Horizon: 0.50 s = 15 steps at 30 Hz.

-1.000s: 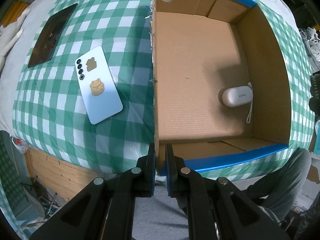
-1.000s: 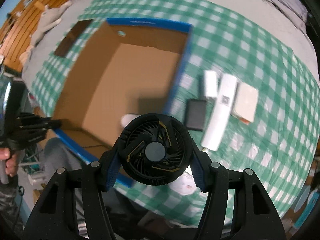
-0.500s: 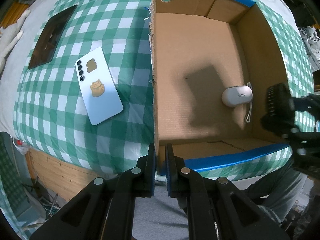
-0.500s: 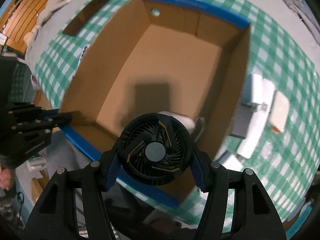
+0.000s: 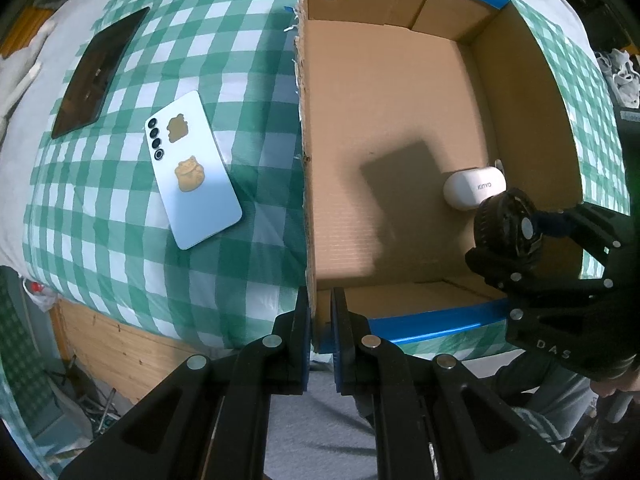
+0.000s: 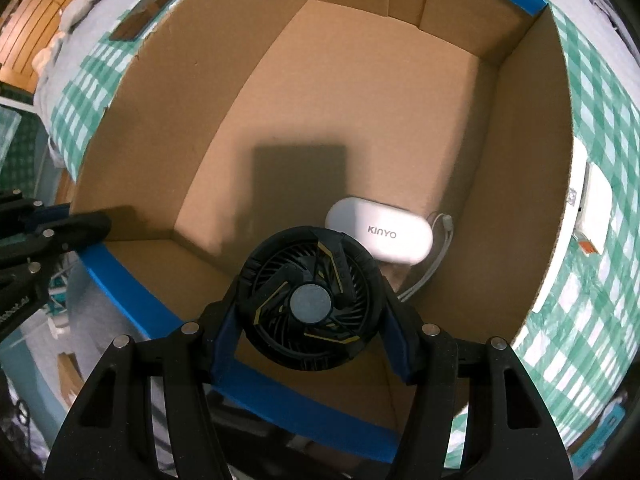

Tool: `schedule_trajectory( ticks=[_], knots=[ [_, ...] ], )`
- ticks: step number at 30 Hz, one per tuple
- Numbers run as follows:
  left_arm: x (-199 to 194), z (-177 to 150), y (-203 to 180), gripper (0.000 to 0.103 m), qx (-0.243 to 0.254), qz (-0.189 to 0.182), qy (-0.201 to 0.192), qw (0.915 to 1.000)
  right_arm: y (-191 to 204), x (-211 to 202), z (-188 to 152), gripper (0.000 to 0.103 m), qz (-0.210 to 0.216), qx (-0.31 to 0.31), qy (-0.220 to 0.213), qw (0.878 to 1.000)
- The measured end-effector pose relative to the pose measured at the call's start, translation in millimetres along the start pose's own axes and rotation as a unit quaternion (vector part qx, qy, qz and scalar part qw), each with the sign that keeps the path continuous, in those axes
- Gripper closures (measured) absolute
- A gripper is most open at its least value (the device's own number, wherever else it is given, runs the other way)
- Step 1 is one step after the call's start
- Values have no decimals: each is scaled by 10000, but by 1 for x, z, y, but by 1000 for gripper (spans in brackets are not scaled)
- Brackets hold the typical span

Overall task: Flip cup upside down
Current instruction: 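Carry the black fan with the right gripper into the box, then release the fan beside the earbud case and withdraw the right gripper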

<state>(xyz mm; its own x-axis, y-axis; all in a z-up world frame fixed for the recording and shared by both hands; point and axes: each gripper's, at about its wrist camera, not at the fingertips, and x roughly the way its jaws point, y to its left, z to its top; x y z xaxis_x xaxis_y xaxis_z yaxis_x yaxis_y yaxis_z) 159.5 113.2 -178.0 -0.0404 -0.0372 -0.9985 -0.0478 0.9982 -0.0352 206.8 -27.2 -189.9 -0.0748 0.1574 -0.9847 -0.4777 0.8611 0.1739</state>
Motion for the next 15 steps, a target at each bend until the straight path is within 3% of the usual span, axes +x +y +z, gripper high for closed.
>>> schedule_trajectory(
  ticks=[15],
  knots=[
    [1, -1, 0, 94, 33, -5, 3, 10000, 0, 4, 0, 41, 16, 21, -91, 10000]
  ],
)
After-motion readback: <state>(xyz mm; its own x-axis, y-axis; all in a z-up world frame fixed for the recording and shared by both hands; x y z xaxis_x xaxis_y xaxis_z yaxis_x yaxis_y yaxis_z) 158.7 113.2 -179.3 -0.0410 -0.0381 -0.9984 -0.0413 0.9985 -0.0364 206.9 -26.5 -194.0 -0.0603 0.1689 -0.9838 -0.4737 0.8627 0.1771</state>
